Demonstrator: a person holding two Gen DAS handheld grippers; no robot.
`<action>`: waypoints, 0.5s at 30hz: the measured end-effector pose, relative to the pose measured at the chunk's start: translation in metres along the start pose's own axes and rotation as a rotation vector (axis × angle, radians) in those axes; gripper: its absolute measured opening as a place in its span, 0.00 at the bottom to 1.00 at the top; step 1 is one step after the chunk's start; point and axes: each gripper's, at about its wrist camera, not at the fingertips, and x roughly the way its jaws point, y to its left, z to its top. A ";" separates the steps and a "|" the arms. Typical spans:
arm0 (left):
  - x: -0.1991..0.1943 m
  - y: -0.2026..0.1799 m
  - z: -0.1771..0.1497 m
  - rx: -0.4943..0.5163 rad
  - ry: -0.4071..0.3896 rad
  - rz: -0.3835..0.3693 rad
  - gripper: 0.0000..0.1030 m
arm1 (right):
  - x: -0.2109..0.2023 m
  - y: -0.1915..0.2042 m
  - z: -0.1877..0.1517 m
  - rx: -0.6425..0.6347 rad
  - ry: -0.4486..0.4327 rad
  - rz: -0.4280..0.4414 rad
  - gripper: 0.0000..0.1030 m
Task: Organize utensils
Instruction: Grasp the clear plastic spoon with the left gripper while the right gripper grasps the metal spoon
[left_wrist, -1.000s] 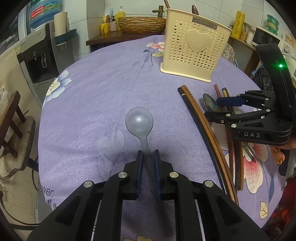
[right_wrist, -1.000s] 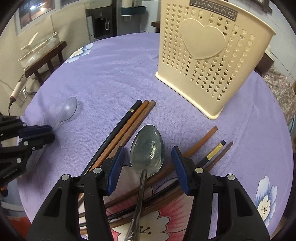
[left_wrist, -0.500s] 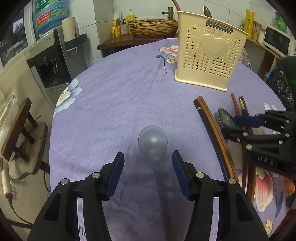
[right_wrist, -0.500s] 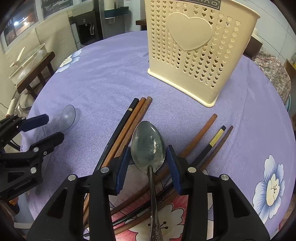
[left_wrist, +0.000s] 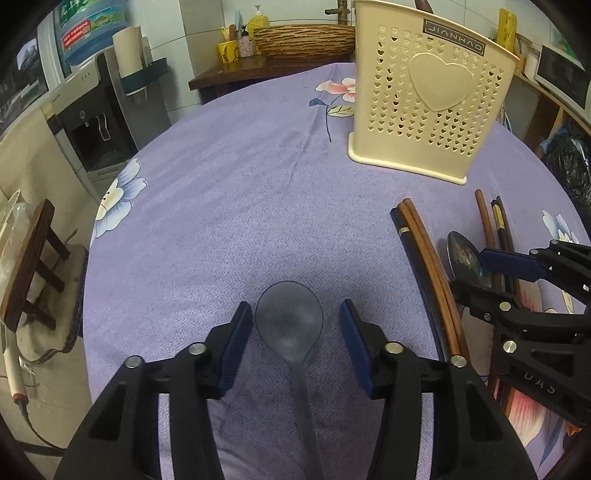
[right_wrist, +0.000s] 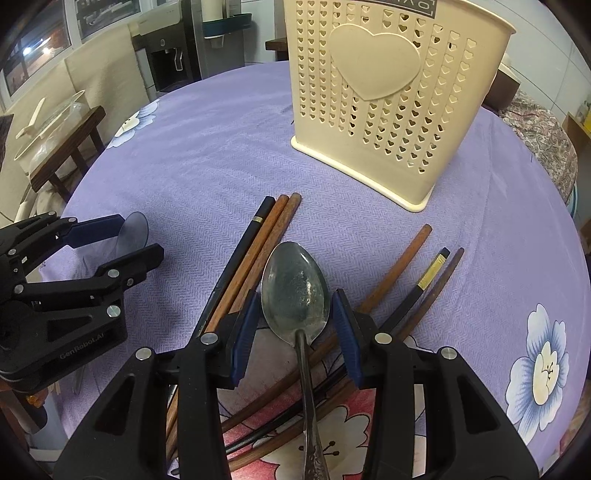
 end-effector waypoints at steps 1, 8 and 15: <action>0.000 0.000 0.000 -0.001 0.001 0.000 0.37 | 0.000 0.000 0.000 0.001 0.001 -0.001 0.40; 0.000 -0.002 0.002 -0.007 0.000 -0.002 0.35 | 0.000 0.000 0.001 0.000 0.004 -0.002 0.38; -0.017 -0.002 0.011 -0.015 -0.061 -0.012 0.35 | -0.007 -0.003 0.000 0.023 -0.022 0.012 0.37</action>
